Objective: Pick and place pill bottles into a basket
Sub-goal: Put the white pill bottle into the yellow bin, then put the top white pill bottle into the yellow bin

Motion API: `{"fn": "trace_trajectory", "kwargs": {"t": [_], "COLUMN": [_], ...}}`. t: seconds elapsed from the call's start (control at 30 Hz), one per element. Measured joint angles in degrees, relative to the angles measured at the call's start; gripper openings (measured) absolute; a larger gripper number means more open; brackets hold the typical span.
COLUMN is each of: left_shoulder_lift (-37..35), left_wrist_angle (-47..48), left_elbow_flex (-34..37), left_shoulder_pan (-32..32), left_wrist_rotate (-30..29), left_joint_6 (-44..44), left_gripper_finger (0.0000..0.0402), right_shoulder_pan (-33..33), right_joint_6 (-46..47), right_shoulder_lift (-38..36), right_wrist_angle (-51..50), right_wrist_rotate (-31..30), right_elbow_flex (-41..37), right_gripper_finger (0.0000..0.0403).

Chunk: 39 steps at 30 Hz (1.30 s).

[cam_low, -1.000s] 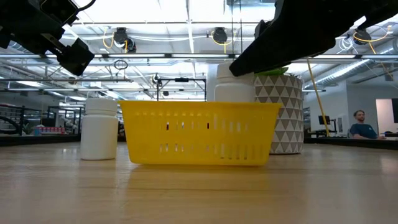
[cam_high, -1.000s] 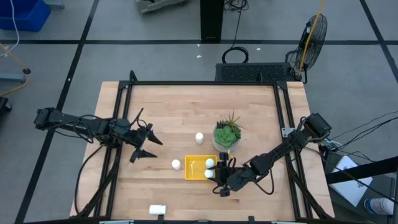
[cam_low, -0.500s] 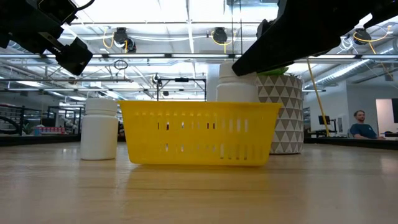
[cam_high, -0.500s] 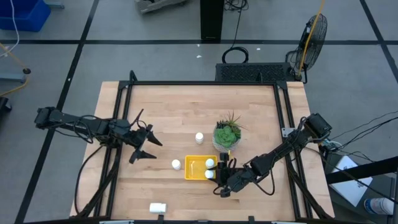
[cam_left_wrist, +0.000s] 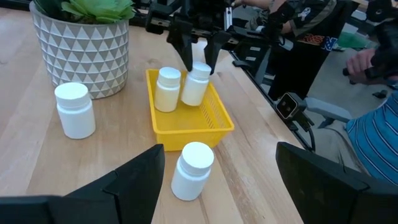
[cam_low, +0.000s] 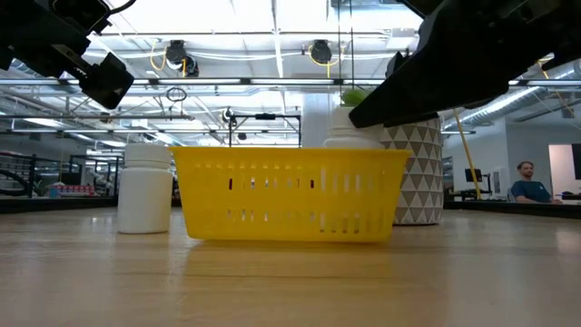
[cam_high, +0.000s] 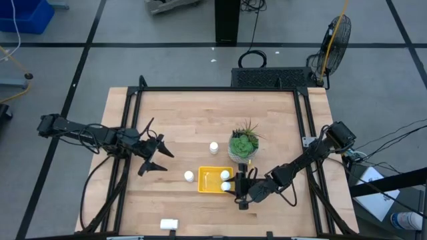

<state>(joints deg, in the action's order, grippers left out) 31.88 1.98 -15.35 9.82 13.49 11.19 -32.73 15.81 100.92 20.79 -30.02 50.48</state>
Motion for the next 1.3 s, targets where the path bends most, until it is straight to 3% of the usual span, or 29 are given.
{"fn": "trace_trajectory", "kwargs": {"t": [0.23, 0.63, 0.8, 0.93, 1.13, 1.3], "left_shoulder_lift": [0.00, 0.00, 0.00, 0.00, 1.07, 5.38], "left_wrist_angle": [-0.02, -0.02, -0.17, -0.50, -1.98, -7.10], "left_elbow_flex": [0.00, 0.00, 0.00, 0.00, 0.00, 0.00], "left_shoulder_pan": [-0.02, -0.04, -0.04, -0.04, -0.04, -0.04], "left_wrist_rotate": [-0.02, -0.02, -0.20, -4.85, -17.67, -19.68], "left_joint_6": [0.12, 0.08, -0.58, -0.34, 0.09, -0.28], "left_gripper_finger": [0.0310, 0.0310, 0.0310, 0.0310, 0.0310, 0.0310], "right_shoulder_pan": [0.00, 0.00, -0.11, -1.16, -6.05, -9.04], "right_joint_6": [-0.04, -1.43, -4.36, -4.93, -9.82, -13.71], "right_shoulder_lift": [0.00, -0.09, -4.05, -8.91, -14.22, -16.89], "right_wrist_angle": [-0.08, 0.66, 0.84, 0.44, 1.37, 1.97], "right_wrist_rotate": [0.15, 0.14, -0.26, -0.22, -0.11, -0.24], "right_elbow_flex": [0.00, 0.00, 0.00, 0.02, 0.02, 0.02], "right_gripper_finger": [0.0193, 0.0176, 0.0175, 0.0168, 0.0157, 0.0151]}}
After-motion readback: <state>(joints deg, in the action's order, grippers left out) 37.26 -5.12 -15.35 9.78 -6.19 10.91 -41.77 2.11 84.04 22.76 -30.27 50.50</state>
